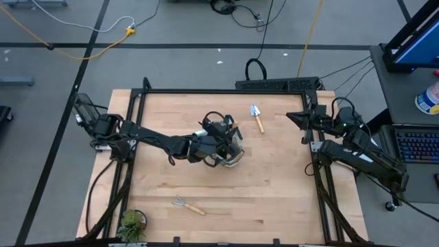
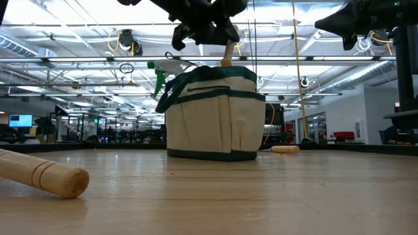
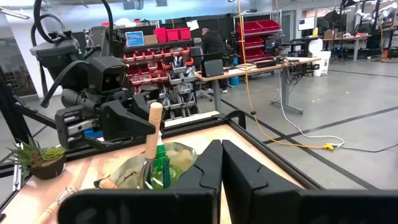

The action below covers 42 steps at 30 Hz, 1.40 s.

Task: Pick & Place Garden tools in Gardening bag
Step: Put the top hand rake into the gardening bag

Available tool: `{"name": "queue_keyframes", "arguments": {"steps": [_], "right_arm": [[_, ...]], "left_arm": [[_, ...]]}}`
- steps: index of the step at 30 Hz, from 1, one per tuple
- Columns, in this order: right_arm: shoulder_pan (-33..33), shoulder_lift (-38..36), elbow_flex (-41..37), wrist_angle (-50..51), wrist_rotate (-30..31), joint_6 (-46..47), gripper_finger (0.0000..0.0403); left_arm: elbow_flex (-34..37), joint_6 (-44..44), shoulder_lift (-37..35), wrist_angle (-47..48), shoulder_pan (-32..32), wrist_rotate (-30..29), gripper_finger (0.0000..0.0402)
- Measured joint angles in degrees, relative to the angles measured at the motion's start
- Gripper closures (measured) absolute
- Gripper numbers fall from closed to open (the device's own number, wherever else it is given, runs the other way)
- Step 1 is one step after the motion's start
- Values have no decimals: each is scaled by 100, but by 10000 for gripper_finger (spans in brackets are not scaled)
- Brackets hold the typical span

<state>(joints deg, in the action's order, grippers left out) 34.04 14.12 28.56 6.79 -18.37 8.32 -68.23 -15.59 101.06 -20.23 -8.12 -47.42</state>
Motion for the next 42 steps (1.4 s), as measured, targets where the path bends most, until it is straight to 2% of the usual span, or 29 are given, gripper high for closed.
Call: {"name": "queue_keyframes", "arguments": {"steps": [18, 28, 42], "right_arm": [[0, -1, 0, -7, 0, 0, 403], [-2, -1, 0, -7, 0, 0, 403], [-2, 1, 0, -9, 0, 0, 403]], "left_arm": [[0, -139, -2, 384, 22, 489, 325], [4, -243, 367, -44, 81, 739, 325], [4, -101, 367, 87, 83, 892, 325]]}}
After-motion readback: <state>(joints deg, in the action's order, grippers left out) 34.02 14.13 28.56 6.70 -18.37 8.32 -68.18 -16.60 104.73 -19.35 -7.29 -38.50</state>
